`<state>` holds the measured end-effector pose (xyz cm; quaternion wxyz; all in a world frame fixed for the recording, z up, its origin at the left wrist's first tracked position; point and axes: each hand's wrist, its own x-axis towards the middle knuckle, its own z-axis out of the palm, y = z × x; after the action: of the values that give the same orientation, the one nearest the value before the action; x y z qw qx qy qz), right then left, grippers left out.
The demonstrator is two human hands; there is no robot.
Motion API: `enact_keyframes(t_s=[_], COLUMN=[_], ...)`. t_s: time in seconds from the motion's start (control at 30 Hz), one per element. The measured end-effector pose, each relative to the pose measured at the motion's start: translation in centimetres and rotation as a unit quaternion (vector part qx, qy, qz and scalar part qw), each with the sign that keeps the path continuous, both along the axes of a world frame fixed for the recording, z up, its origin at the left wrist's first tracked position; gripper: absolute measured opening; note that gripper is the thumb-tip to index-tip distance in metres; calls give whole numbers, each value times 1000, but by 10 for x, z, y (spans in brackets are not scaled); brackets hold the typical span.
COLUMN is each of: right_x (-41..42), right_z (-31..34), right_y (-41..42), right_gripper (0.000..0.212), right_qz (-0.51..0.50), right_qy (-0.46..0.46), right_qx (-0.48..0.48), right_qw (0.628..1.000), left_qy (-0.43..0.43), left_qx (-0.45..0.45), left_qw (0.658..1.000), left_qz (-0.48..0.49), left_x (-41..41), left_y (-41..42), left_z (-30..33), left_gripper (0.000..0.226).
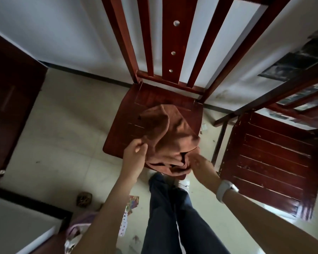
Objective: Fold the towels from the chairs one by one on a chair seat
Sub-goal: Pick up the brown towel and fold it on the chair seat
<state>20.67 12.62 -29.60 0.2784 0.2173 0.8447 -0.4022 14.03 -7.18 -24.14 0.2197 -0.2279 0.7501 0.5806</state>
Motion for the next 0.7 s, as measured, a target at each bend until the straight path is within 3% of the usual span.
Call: enact_keyframes(t_s=[0.13,0.33,0.43,0.57,0.7], right_x=[-32,-83,-96,-92,-84], right_z=[-29,-89,-113,-128,-127], right_y=[12,22,22,22,33], right_gripper=[35,46,49,61,38], right_qz=[-67,3,24,-60,-90], right_qy=[-13,-40,-88,-160,-151], right_qx=[15,76,89,134,62], right_qw=[998,996,992,976,982], left_qy=[53,52,36,-13,-69], left_qx=[-73,-179,-176,-157,-60], left_qw=[995,982,983,981,979], left_qz=[-34,10,29,111,182], left_x=[11,20,25,33,39], left_y=[-13,-32,-39,-45,-47], left_z=[-3,-47,-68,-80,-71], left_gripper=[12,15,11,8,14])
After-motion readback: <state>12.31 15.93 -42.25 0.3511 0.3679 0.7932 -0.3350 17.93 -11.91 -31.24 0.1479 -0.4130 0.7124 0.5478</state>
